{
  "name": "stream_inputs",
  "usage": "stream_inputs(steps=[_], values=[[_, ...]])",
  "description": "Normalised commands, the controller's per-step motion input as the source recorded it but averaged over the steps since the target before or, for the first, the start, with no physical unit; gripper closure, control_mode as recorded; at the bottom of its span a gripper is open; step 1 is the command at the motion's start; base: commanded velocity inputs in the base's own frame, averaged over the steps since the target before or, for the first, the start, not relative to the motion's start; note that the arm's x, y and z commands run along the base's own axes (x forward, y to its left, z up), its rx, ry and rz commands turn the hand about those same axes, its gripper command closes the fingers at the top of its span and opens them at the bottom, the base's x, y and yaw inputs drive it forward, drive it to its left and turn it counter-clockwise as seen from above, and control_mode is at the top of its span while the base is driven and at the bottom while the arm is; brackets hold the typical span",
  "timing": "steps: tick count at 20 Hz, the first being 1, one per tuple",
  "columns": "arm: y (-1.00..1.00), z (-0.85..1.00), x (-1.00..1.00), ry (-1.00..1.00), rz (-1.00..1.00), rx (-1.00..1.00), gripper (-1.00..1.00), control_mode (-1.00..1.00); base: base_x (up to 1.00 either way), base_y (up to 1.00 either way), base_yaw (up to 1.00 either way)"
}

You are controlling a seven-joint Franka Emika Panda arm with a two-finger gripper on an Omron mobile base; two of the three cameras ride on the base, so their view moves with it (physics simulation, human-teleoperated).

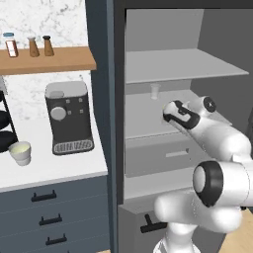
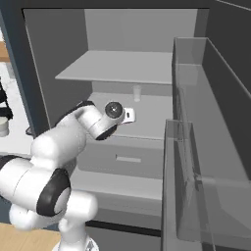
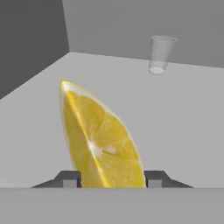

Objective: Grab a lemon wedge from the fridge and one ice cube from the ice bowl, and put them in the glass of lemonade.

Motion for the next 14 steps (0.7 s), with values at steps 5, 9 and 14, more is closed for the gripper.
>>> stream_inputs(steps=[5,9,14], values=[[-0.11,1.00,-1.00,-0.02,-0.09,0.02,1.00,-1.00,0.00,0.00,0.00],[-0.14,1.00,-1.00,0.00,-0.07,0.03,1.00,-1.00,0.00,0.00,0.00],[-0.14,0.63,-1.00,0.06,-0.02,0.03,1.00,-1.00,0.00,0.00,0.00]])
